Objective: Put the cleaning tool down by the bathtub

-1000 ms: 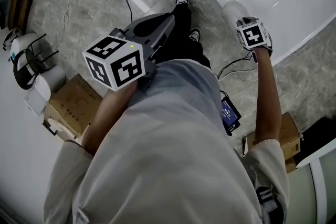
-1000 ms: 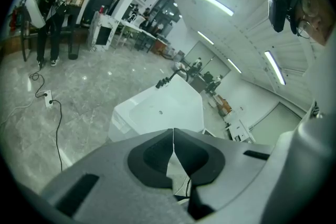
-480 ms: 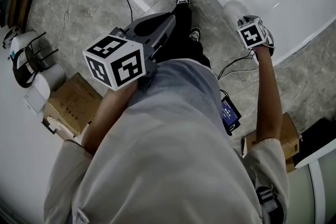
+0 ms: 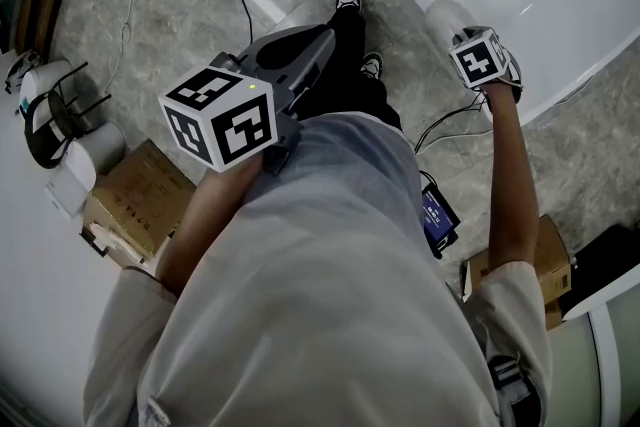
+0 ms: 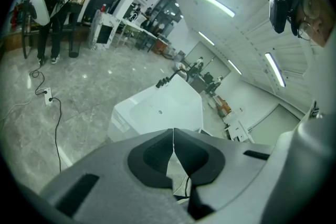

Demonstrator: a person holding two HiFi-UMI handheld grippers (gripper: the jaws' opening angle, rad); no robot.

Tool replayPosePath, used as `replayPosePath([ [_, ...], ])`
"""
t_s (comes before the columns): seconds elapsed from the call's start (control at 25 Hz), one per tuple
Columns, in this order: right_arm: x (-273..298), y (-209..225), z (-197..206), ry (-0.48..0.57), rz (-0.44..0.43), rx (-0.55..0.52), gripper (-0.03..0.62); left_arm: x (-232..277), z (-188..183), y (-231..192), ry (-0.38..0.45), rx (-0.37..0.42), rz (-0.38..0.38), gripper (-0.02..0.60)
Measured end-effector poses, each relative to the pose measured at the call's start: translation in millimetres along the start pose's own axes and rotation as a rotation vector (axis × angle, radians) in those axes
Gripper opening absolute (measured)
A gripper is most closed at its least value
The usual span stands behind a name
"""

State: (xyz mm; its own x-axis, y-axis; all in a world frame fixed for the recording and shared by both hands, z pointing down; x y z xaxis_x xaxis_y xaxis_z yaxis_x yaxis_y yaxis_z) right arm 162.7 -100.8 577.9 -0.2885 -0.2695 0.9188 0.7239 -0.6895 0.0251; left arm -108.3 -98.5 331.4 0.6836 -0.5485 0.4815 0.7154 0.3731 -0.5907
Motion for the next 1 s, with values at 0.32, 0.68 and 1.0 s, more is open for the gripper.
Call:
replayPosePath([
  [0.32, -1.0, -1.2, -0.9, -0.006, -0.004, -0.021, 0.069, -4.5, 0.6, -1.7, 0.006, -0.009, -0.004, 0.009],
  [0.68, 1.9, 0.8, -2.3, -0.027, 0.009, -0.043, 0.069, -5.8, 0.9, -4.8, 0.012, -0.017, -0.009, 0.009],
  [1.0, 4.5, 0.6, -2.0, -0.038, 0.000, -0.036, 0.125, -6.5, 0.1, -6.5, 0.018, -0.022, -0.010, 0.009],
])
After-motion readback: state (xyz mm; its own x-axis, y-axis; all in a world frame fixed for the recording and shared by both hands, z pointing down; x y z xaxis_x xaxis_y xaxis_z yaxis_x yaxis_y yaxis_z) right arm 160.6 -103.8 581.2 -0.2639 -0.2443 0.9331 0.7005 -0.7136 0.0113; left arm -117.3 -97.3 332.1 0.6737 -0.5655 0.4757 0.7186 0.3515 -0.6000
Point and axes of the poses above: the fingertips, and each gripper's own axes: x forward along the fingers, y to its right, z out of its underside, the point moved 5 cm from there along -x, backward along the fingers, and after that the axes turned 12 degrees about y, right-handed, at the moved point
